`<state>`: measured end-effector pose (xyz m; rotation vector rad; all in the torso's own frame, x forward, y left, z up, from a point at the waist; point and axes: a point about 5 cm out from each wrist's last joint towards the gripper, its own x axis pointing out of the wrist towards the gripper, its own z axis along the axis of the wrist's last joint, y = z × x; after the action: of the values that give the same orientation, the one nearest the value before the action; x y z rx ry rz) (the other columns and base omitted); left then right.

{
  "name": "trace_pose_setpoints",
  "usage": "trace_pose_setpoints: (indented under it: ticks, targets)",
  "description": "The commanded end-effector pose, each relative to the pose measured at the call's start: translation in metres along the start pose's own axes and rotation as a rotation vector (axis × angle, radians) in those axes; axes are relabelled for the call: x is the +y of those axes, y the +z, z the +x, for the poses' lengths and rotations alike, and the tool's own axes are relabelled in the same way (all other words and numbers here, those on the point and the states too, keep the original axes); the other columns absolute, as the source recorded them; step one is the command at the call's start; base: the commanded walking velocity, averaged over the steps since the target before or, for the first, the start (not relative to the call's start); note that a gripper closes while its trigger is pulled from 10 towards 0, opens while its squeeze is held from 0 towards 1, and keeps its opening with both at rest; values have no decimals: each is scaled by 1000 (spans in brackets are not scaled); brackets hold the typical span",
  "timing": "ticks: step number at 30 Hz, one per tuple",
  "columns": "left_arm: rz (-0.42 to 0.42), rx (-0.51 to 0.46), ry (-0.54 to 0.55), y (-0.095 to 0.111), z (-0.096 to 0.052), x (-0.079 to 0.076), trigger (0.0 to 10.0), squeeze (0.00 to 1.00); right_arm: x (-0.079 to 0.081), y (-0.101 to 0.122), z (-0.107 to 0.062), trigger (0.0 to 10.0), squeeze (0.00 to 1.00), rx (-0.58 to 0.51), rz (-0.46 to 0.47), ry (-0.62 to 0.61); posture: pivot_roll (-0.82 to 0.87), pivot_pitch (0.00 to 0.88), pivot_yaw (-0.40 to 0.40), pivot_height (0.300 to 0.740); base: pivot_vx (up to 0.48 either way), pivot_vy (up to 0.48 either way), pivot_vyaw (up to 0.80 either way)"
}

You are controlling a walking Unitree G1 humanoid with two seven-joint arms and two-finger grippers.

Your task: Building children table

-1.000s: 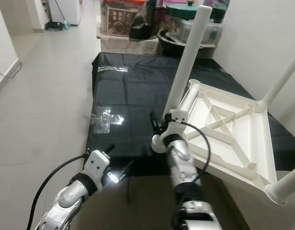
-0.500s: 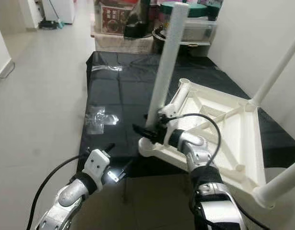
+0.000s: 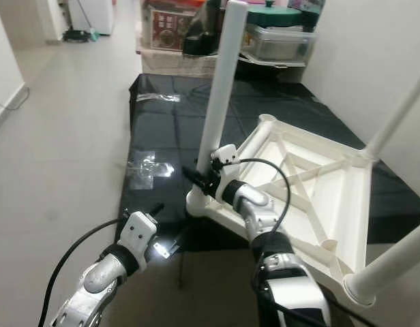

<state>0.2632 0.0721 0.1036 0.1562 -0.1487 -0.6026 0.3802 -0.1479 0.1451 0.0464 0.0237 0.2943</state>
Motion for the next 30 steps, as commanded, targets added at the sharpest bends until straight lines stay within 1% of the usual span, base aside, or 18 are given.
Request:
trace_pose_setpoints:
  ticks: [1, 2, 3, 4, 5, 8, 9, 10, 12, 13, 14, 17, 18, 22, 24, 27, 29, 30]
  targets:
    - [-2, 11, -9, -3, -1, -1, 10000, 0, -43, -9, -25, 0, 0, -12, 10, -504, 139, 0, -108, 740, 0, 0, 0]
    - [-2, 11, -9, -3, -1, -1, 10000, 0, -43, -9, -25, 0, 0, -12, 10, -504, 139, 0, -108, 740, 0, 0, 0]
    - [-2, 11, -10, -3, -1, -1, 10000, 0, -48, -11, -34, 0, 0, -22, 16, -633, 139, 0, -108, 740, 0, 0, 0]
    - [-2, 12, -11, -3, -1, -1, 10000, 0, -43, -14, -40, 0, 0, -35, 36, -712, 139, 0, -108, 740, 0, 0, 0]
    - [-2, 12, -11, -3, -1, -1, 10000, 0, -43, -14, -40, 0, 0, -35, 36, -712, 139, 0, -108, 740, 0, 0, 0]
    - [-2, 12, -12, -3, 0, -2, 10000, 0, -25, -16, -44, 0, 0, -65, 86, -773, 137, 0, -110, 740, 0, 0, 0]
    - [-2, 12, -12, -4, 0, -2, 10000, 0, -21, -15, -42, 1412, 0, -72, 91, -760, 137, 0, -110, 740, 0, 0, 0]
    - [-2, 13, -12, -4, 0, -2, 10000, 0, -15, -15, -37, 4706, 0, -79, 106, -716, 139, 0, -112, 740, 0, 0, 0]
    - [-2, 13, -12, -4, 0, -2, 10000, 0, -11, -15, -33, 4706, 0, -84, 115, -697, 142, 0, -114, 740, 0, 0, 0]
    - [-1, 12, -11, -4, 0, -2, 10000, 0, -7, -13, -30, 10000, 0, -107, 113, -661, 142, 0, -114, 740, 0, 0, 0]
    - [-1, 12, -10, -4, 0, -2, 10000, 0, -2, -10, -26, 10000, 1000, -131, 115, -607, 142, 0, -114, 740, 0, 0, 0]
    - [-2, 12, -10, -4, 0, -3, 10000, 0, 5, -6, -23, 10000, 1000, -157, 93, -552, 139, 0, -113, 740, 0, 0, 0]
    - [-2, 12, -10, -4, -1, -3, 10000, 0, 5, -4, -23, 10000, 0, -168, 99, -524, 139, 0, -113, 740, 0, 0, 0]
    - [-2, 12, -11, -4, -1, -3, 10000, 0, 0, 0, -26, 10000, 0, -184, 98, -475, 139, 0, -113, 740, 0, 0, 0]
    - [-2, 11, -13, -4, 0, -3, 10000, 0, -12, 5, -24, 10000, 0, -178, 98, -314, 139, 0, -111, 740, 0, 0, 0]
    - [-2, 10, -13, -4, 0, -3, 10000, 0, -12, 3, -21, 10000, 0, -74, 49, 20, 135, 0, -108, 740, 0, 0, 0]
    - [-2, 10, -13, -4, 0, -3, 10000, 0, -12, 3, -21, 10000, 0, -74, 49, 20, 135, 0, -108, 740, 0, 0, 0]
    - [-2, 10, -14, -4, 0, -3, 10000, 0, -11, 1, -23, 10000, 0, -35, 38, 110, 135, 0, -108, 740, 0, 0, 0]
